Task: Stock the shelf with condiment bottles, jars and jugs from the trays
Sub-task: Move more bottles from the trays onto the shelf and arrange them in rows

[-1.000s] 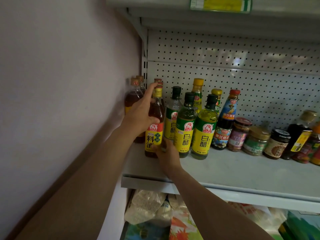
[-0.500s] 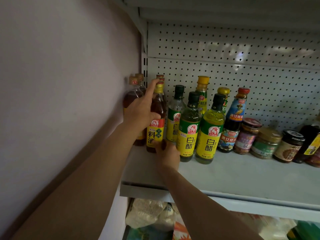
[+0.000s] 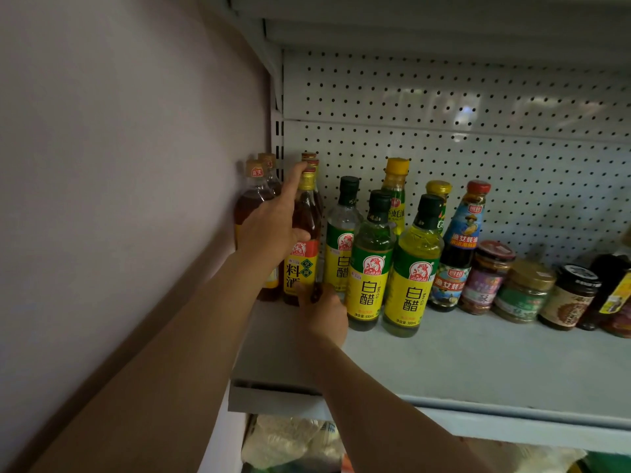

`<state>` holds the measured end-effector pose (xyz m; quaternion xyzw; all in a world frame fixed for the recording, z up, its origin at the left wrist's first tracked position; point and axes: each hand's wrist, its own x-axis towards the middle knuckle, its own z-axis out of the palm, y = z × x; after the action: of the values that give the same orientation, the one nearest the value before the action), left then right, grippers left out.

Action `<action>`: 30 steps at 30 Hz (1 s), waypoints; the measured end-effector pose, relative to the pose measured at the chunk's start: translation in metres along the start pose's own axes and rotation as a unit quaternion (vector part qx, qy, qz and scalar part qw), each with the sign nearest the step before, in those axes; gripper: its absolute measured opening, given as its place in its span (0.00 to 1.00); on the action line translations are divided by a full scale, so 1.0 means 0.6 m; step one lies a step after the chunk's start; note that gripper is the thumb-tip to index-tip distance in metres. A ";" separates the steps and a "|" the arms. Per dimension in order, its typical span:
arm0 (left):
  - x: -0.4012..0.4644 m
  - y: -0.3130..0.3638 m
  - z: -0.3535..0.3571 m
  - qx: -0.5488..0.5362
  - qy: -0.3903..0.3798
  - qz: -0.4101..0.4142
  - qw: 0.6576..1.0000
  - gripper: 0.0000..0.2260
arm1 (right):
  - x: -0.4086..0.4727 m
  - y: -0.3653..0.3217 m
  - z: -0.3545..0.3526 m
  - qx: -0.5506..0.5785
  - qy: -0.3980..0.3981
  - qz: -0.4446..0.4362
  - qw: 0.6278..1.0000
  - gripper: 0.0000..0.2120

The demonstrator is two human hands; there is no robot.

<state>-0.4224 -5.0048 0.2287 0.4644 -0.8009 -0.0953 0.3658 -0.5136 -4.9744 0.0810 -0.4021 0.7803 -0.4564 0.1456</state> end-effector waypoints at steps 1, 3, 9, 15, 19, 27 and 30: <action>0.001 0.000 0.002 0.004 0.005 -0.001 1.000 0.54 | -0.001 -0.001 -0.003 0.002 -0.004 0.001 1.000 0.21; 0.001 0.001 0.005 0.009 0.010 -0.005 1.000 0.54 | -0.003 0.000 -0.010 0.005 -0.021 0.000 1.000 0.19; -0.006 0.007 0.006 0.014 0.019 -0.015 1.000 0.55 | -0.031 0.029 -0.063 0.061 -0.049 -0.101 0.992 0.11; -0.028 0.020 0.010 0.024 0.033 -0.033 0.999 0.57 | -0.037 0.102 -0.186 0.072 0.039 -0.137 0.987 0.09; -0.027 0.042 0.021 -0.022 0.043 -0.089 0.995 0.57 | -0.008 0.134 -0.261 0.106 0.093 -0.086 0.986 0.11; -0.018 0.048 0.062 -0.024 0.104 -0.137 0.985 0.31 | 0.035 0.162 -0.260 0.217 -0.026 -0.081 0.972 0.23; -0.017 0.050 0.067 -0.017 0.116 -0.129 0.985 0.30 | 0.044 0.172 -0.256 0.193 -0.036 -0.073 0.978 0.25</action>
<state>-0.4667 -4.9876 0.2095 0.5658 -0.6845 -0.1008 0.4486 -0.6726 -4.8764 0.0823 -0.4381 0.6402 -0.5932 0.2151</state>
